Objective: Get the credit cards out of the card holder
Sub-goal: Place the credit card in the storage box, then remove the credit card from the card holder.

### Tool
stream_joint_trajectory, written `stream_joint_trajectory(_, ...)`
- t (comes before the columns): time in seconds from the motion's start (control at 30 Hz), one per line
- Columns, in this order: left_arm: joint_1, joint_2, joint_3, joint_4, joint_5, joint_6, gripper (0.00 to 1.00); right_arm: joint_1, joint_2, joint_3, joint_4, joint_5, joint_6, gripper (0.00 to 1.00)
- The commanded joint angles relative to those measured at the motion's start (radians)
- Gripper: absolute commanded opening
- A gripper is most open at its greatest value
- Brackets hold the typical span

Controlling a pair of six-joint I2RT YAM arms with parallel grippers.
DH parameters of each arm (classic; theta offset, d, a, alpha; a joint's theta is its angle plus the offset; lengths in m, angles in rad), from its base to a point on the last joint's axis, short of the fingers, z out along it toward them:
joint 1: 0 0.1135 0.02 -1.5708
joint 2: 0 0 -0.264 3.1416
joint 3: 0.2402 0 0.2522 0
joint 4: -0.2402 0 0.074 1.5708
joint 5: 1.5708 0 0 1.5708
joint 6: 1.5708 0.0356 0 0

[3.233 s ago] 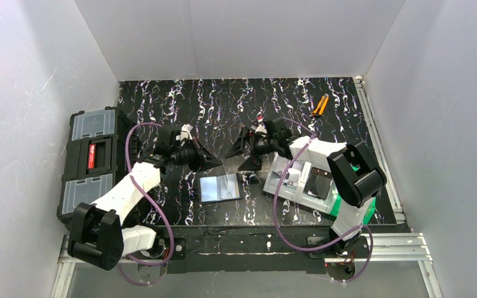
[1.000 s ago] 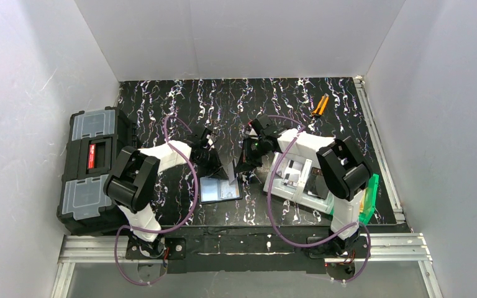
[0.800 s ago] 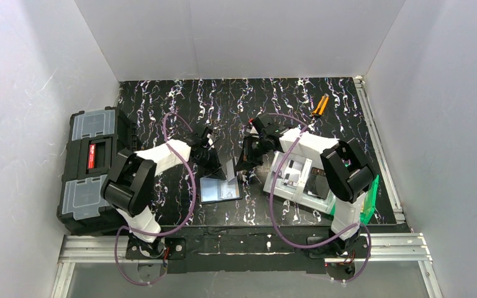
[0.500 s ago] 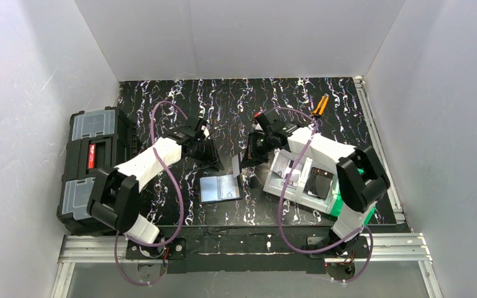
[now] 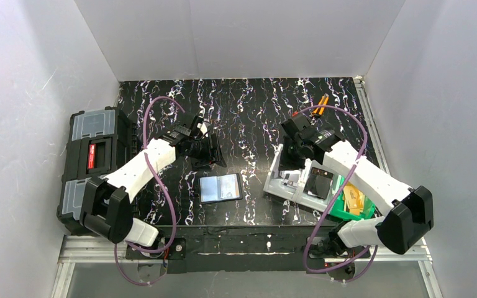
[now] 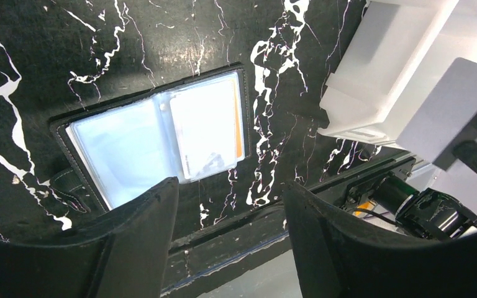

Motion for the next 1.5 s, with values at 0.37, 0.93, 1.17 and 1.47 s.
stream_joint_trajectory(0.37,-0.001,-0.078,-0.001,-0.061,0.022,0.029,0.62,-0.037,0.200,0.029,-0.107,0.299,-0.022,0.12)
stream_joint_trajectory(0.93,-0.265,0.069,-0.031,-0.049,-0.275,0.006,0.63,-0.093,0.131,0.085,0.016,0.016,-0.075,0.95)
stream_joint_trajectory(1.17,-0.392,0.224,0.006,-0.027,-0.439,-0.005,0.61,-0.133,0.082,0.023,0.052,-0.037,-0.086,0.98)
stream_joint_trajectory(1.47,-0.461,0.309,0.080,-0.092,-0.587,-0.020,0.58,-0.139,0.050,-0.049,0.104,-0.106,-0.082,0.98)
